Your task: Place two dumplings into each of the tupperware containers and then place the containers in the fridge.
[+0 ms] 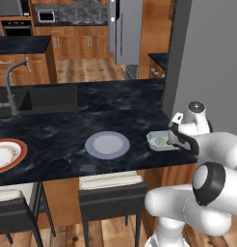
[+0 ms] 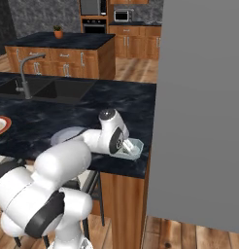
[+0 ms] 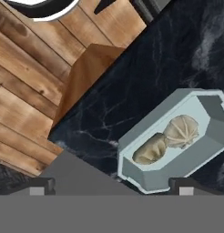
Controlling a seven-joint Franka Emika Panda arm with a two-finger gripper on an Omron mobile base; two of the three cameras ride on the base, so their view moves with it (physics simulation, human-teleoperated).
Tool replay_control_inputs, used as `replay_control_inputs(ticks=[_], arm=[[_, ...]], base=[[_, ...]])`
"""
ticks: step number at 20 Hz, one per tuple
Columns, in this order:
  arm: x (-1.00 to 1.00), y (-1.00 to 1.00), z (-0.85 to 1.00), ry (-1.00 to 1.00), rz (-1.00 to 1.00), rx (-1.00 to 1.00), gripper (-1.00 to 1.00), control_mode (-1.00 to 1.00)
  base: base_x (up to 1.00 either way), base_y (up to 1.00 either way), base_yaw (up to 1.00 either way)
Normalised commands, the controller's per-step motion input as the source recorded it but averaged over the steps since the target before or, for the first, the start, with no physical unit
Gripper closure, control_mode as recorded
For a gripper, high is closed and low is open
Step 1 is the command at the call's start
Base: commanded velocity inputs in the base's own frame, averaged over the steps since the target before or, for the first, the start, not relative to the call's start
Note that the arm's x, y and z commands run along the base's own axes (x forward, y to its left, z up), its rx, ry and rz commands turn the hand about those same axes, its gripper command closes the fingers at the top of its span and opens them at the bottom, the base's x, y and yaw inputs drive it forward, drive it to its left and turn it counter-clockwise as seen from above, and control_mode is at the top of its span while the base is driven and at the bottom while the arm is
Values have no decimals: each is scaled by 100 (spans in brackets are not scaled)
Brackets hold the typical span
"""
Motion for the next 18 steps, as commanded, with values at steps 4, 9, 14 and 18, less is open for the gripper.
replay_control_inputs(ticks=[4, 9, 14, 18], arm=[[-1, -57, -13, 3, 6, 0, -100, -100], [21, -24, -51, -1, 1, 3, -100, -100], [48, 22, -26, 1, 14, 0, -100, -100], [53, 2, -24, 4, 11, 0, -100, -100]], base=[[0, 0, 0], [0, 0, 0], [0, 0, 0], [0, 0, 0]])
